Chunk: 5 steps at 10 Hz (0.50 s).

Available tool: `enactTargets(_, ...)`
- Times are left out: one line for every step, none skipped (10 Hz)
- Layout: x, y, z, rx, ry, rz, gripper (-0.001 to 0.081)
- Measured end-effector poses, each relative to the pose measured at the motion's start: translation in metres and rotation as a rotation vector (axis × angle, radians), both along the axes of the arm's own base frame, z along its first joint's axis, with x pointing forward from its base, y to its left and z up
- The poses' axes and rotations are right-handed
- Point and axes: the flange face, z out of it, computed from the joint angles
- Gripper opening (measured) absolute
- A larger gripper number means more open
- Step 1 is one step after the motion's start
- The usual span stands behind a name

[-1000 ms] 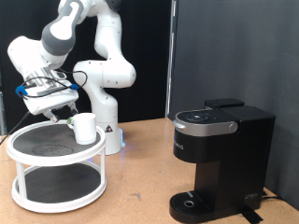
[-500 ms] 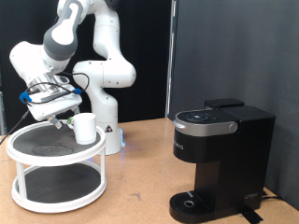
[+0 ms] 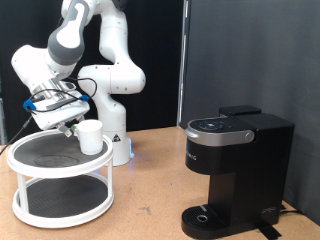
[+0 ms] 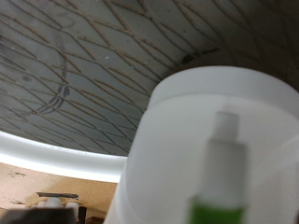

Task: Make a cup of coffee with the keurig machine

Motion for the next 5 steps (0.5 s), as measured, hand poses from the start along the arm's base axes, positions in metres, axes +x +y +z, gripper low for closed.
enactTargets(0.0002,0.0003,0.0,0.0,0.001,0.001,0.0308)
enactTargets(0.0005,0.0006,0.0001,-0.001,0.001,0.002,0.0308)
enactTargets(0.0008,0.0008,0.0002,-0.001,0.001,0.003,0.0124)
enactTargets(0.0012,0.0012,0.0003,-0.001,0.001,0.002,0.0124)
enactTargets(0.0016,0.0013,0.0006,0.001,-0.001,-0.001,0.0039)
